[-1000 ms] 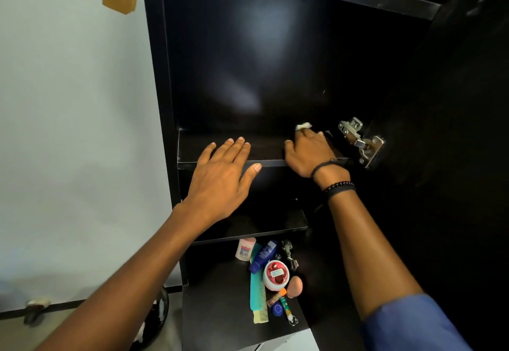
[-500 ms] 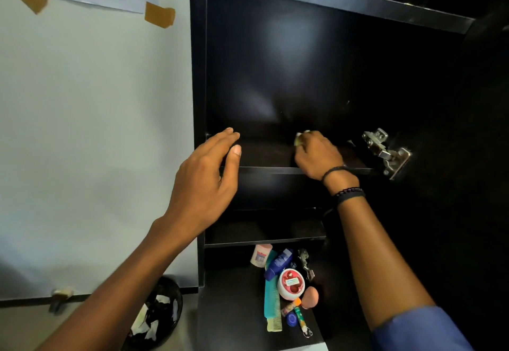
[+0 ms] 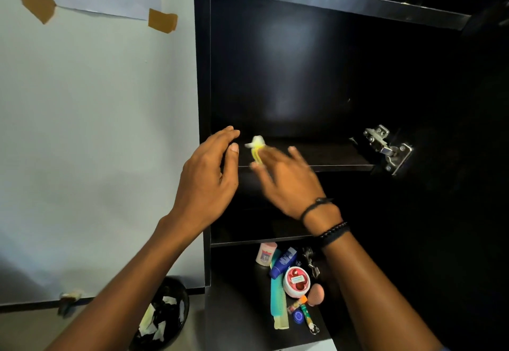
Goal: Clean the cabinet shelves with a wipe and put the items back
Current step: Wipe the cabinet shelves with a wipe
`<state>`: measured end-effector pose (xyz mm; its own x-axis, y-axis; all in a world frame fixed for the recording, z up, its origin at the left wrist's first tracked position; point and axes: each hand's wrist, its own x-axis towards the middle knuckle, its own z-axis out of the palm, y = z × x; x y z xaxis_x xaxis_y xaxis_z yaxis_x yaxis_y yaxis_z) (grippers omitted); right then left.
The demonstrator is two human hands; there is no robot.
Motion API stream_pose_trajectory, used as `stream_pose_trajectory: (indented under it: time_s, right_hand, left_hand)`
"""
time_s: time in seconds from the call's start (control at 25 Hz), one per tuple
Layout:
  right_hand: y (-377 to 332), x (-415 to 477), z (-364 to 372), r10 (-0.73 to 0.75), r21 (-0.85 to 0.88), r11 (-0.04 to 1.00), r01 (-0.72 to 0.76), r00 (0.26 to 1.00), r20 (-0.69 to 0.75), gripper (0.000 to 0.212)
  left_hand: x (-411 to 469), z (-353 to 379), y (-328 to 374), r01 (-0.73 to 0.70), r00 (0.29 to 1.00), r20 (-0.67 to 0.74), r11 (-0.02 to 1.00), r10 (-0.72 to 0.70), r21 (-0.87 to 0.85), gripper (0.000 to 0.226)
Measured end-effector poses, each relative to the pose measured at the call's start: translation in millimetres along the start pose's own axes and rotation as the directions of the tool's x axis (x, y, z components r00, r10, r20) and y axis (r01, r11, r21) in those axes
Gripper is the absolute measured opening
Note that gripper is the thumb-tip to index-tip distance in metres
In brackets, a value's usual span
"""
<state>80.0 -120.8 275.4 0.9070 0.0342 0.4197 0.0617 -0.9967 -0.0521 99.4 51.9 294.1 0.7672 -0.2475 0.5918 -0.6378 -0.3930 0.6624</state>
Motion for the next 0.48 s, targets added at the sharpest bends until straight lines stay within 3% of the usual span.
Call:
stream_pose_trajectory:
  time_s: [0.12,0.2,0.32,0.4,0.48]
  right_hand:
    - [57.3,-0.4,-8.7,0.312,-0.153,0.941,-0.303,0.950,0.034,0.056]
    - [62.0,-0.6,-15.2,0.343,-0.100,0.936,-0.337,0.938,0.042,0.056]
    - [18.6,-7.2,-18.0,0.073,0.094,0.993,-0.074,0.997,0.014,0.052]
    - [-6.9,-8.3,-11.4,-0.132,0.113,0.985,0.132,0.991,-0.011,0.040]
    - [-14.9,-5.2,-10.8,-0.158,0.214,0.962,0.171,0.985,-0.075,0.036]
  left_hand:
    - [-3.0,0.6,-2.6,0.007,0.996,0.091,0.998,-0.013,0.064,0.038]
    - [-2.9,4.1,-1.9,0.004,0.988,0.154,0.993,-0.022,0.119,0.040]
    - [-1.6,9.4,-0.1,0.014,0.983,0.180,0.989,-0.041,0.147,0.042]
    - [0.5,10.2,3.9,0.011,0.986,0.160,0.990,-0.034,0.142,0.041]
    - [4.1,7.8,10.7,-0.010,0.989,0.147,0.993,-0.008,0.117,0.041]
